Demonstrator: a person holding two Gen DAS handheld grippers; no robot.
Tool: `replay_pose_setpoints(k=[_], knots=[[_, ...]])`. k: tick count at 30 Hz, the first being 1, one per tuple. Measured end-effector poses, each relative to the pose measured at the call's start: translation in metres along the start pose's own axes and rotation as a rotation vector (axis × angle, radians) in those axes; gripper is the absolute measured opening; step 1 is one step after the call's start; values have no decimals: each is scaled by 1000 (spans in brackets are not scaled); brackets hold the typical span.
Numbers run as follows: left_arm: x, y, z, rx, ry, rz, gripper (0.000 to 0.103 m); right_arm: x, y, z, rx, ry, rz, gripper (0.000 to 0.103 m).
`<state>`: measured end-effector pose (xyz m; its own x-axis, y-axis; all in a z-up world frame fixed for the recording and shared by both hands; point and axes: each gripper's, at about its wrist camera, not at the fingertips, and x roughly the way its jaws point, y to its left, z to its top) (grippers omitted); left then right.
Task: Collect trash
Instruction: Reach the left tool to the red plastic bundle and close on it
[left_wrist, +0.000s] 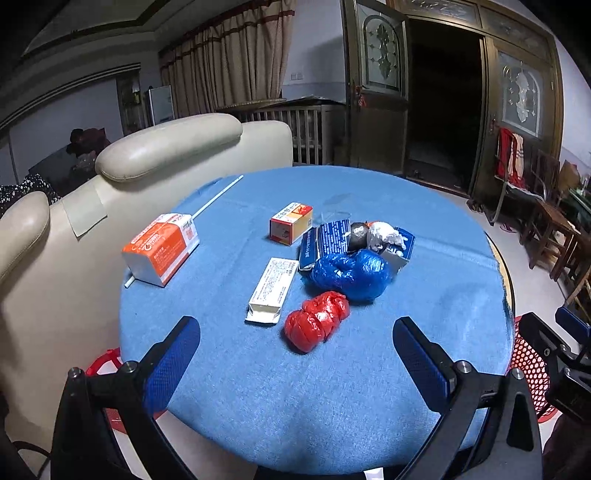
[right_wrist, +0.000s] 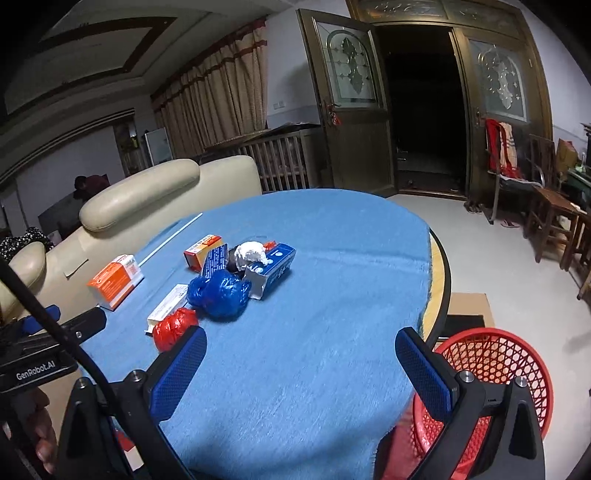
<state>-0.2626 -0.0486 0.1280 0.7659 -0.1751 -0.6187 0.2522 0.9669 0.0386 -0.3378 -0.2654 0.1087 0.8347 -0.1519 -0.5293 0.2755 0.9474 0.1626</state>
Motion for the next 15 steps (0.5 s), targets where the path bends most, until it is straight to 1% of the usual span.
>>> replay_pose_setpoints(k=[4,15], knots=[[1,0,-3,-3,8,-7,103,-3,-2,-1,12,3,9,103],[1,0,-2,-4,14,-12,103,-7,4,-1,-15,-8,9,103]])
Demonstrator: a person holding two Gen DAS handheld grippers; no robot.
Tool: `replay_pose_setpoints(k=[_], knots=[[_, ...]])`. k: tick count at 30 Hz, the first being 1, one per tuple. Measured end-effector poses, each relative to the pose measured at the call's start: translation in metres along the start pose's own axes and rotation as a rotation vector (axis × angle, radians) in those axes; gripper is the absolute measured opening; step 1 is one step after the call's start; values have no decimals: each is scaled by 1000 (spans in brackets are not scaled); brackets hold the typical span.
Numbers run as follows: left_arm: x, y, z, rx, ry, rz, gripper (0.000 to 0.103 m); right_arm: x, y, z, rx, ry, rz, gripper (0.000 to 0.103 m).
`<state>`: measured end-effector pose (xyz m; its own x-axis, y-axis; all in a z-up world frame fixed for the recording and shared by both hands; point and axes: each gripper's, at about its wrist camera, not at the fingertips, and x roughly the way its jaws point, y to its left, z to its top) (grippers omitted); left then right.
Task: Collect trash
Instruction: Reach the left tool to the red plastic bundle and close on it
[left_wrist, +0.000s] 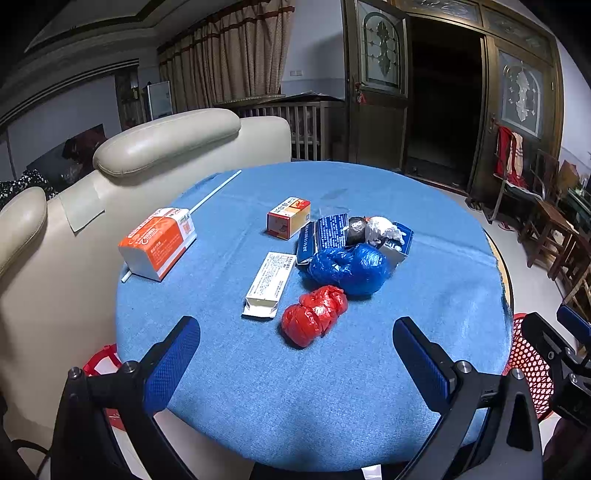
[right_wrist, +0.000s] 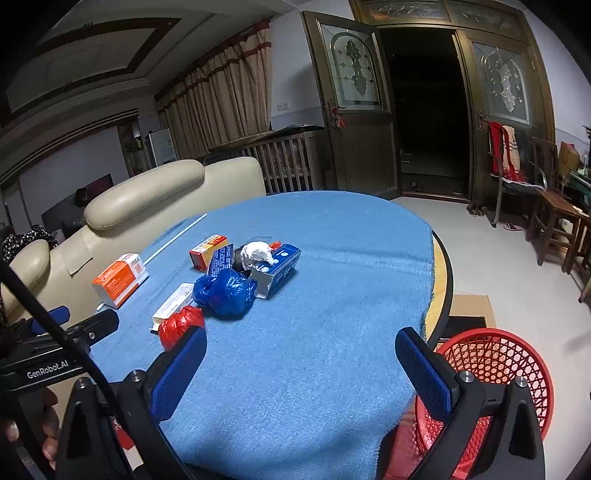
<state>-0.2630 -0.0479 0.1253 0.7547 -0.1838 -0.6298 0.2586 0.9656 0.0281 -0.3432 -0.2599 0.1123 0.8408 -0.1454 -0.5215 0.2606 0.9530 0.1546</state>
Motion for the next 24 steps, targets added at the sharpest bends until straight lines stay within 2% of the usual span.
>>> replay_pose_setpoints(k=[24], knots=[[1,-4,0,9,17,-26,103,-1,-6,1,13,-9,-14,103]])
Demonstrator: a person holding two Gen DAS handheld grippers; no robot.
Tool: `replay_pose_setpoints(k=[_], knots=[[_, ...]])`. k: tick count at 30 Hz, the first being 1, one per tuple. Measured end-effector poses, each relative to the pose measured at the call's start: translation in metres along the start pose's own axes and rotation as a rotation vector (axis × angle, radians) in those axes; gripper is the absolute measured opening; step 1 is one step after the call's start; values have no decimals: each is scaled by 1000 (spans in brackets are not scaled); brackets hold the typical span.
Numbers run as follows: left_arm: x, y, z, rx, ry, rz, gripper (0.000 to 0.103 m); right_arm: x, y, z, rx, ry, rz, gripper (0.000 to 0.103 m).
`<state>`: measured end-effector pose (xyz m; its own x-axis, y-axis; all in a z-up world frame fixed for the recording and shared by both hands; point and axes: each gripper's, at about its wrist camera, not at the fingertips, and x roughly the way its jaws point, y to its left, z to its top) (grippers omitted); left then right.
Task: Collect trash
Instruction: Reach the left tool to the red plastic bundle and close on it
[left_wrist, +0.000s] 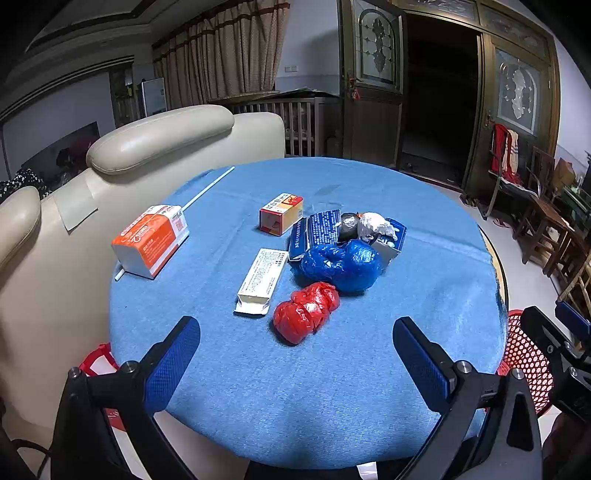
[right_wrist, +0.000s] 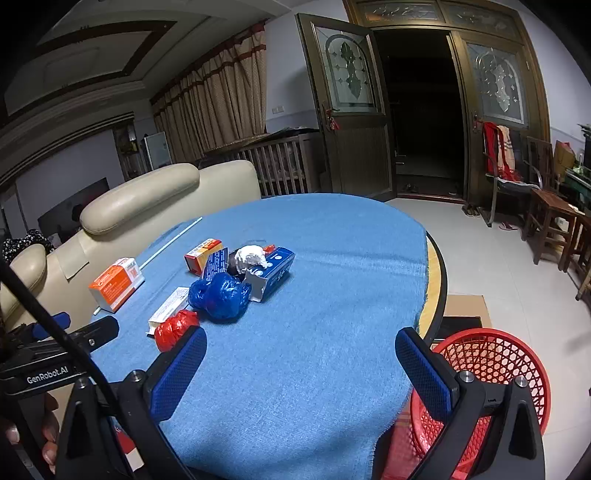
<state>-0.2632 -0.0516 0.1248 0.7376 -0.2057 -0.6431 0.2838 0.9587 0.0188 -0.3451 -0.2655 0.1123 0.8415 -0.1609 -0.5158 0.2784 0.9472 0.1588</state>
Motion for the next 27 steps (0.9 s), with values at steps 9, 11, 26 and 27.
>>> replay_pose_setpoints(k=[9,11,26,27], knots=[[1,0,-1,-1,6,-7,103,0,-1,-1,6,1,-2,103],[3,2,-3,-10,11,-13,103,0,-2,-2,8,-1,-3,103],[91,26,-29,-62,212,-70,103,32,-13,-28,29,100,-19,103],[97,26,-26,-73,218,-78,103,36,-15,-30,30,112,-20,103]])
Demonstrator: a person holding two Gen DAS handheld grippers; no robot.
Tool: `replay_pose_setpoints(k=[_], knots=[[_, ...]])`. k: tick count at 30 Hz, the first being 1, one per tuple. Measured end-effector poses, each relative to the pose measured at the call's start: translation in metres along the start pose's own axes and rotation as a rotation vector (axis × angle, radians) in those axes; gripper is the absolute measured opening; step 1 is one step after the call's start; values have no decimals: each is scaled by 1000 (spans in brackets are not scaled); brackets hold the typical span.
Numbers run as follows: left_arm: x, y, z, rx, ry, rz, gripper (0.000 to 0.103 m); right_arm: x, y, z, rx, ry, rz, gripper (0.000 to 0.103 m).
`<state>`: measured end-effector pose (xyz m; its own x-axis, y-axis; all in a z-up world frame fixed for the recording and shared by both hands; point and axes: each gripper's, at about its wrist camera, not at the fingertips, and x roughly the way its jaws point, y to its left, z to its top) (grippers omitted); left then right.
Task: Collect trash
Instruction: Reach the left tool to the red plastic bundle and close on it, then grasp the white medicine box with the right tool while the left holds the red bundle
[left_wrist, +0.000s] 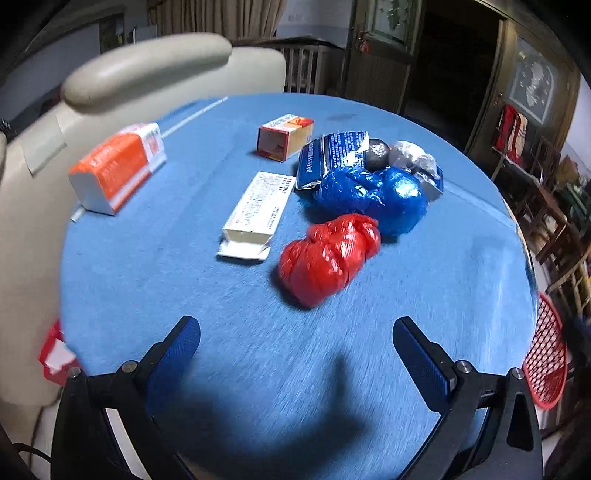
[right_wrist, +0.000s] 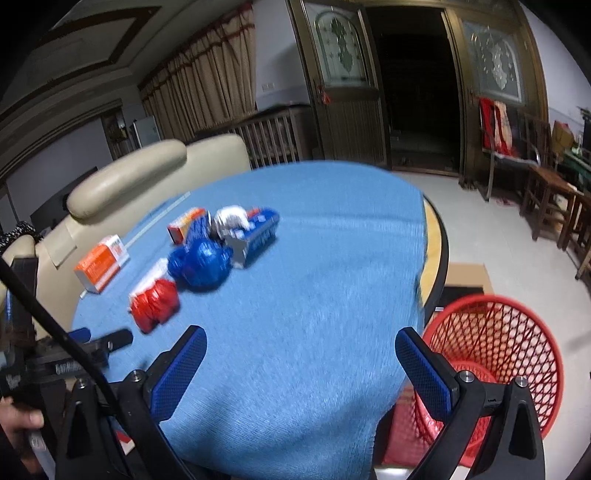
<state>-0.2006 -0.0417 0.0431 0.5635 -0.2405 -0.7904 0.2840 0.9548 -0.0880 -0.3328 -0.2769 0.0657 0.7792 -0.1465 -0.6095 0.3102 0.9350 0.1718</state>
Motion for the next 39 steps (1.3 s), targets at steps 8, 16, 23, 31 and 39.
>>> replay_pose_setpoints(k=[8,16,23,31,39], knots=[[21,-22,38,38,-21,-16,103,27,-17,-10,52,70,-16,103],[41,-36,38,165,23,-6,47,41,-29,-16,86,113,-24,103],[-13,6,30,34,-97,-22,47,56,-24,-15,69,146,-20,103],[-14,90,37,-178,-139,97,47,76,46,7,-67,179,103,103],[1,133,28,-252,-130,115,47,118,157,28,-146,247,237,103]])
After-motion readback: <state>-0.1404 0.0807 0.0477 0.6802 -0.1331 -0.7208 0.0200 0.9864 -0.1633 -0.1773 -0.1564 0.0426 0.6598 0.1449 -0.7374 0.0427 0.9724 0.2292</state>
